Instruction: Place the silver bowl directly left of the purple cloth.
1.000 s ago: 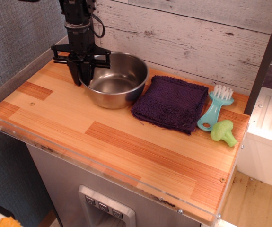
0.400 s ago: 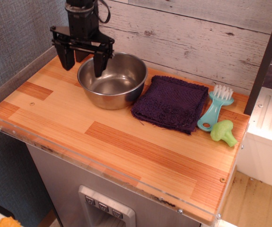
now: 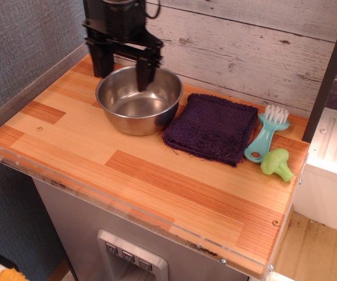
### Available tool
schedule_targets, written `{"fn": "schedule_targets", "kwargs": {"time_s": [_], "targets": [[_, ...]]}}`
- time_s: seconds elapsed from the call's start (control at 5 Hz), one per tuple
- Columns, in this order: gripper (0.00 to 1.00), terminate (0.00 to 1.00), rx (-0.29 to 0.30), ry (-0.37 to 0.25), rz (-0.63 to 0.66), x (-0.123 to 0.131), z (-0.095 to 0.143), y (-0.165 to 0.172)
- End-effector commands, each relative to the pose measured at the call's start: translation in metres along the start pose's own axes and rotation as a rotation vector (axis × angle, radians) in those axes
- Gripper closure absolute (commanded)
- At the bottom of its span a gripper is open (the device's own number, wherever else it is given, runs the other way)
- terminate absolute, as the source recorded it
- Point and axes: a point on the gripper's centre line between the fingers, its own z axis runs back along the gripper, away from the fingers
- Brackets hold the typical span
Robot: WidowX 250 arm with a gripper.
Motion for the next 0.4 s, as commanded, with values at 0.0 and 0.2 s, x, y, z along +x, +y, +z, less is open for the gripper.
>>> {"fn": "schedule_targets", "kwargs": {"time_s": [0.0, 0.2], "targets": [[0.0, 0.0, -0.005, -0.026, -0.017, -0.005, 0.0129, 0.0012], [0.0, 1.0, -0.005, -0.026, -0.017, -0.005, 0.0129, 0.0012]]}}
